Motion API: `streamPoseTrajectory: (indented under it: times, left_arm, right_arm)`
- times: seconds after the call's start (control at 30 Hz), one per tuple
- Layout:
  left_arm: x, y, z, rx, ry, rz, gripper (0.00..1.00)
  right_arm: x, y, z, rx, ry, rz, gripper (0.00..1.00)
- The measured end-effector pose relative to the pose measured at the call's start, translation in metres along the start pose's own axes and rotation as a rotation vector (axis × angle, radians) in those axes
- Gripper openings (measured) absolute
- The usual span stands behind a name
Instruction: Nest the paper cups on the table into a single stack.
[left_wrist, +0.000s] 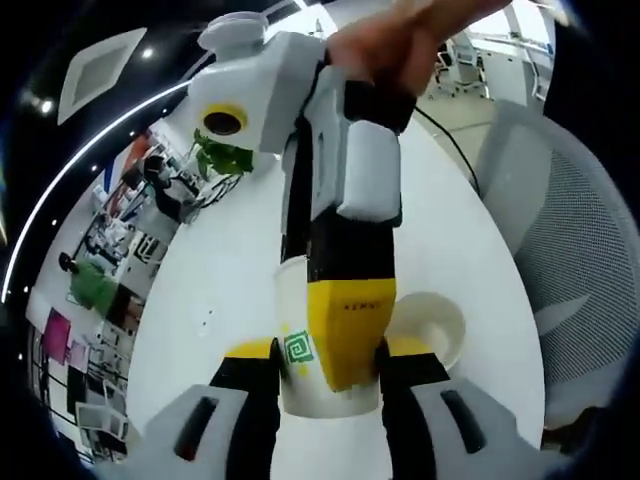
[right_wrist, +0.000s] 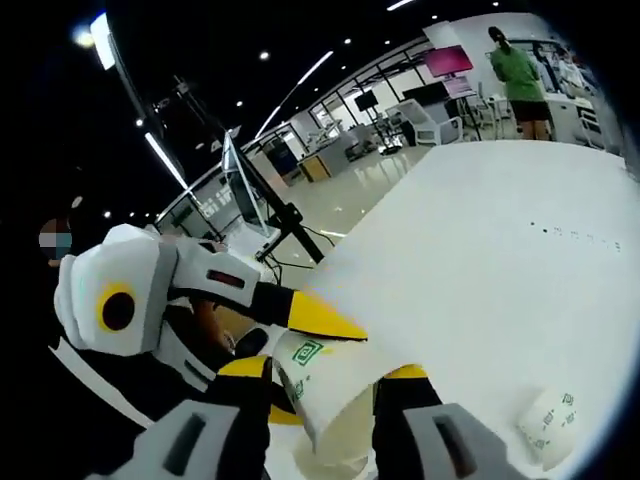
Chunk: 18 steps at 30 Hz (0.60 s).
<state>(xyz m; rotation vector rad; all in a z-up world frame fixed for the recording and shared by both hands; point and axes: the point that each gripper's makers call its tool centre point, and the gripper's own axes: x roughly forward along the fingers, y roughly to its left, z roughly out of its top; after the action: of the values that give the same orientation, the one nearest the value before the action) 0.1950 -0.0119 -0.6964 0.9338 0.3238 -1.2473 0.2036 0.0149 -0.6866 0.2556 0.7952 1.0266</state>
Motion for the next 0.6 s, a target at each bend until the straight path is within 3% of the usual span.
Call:
streamPoseTrajectory:
  times: [0.23,0.4,0.6]
  left_arm:
    - [-0.005,-0.006,0.01,0.011,-0.01,0.004,0.37]
    - [-0.006,-0.007,0.012,0.014,-0.015,0.009,0.37]
    - [-0.01,-0.006,0.011,-0.026,-0.035,0.022,0.37]
  right_arm:
    - [0.001,0.012,-0.003,0.021,-0.002,0.021,0.26]
    - [0.002,0.02,0.0,0.037,-0.014,0.046,0.15]
    - [0.003,0.023,0.0,0.038,-0.015,0.057,0.05]
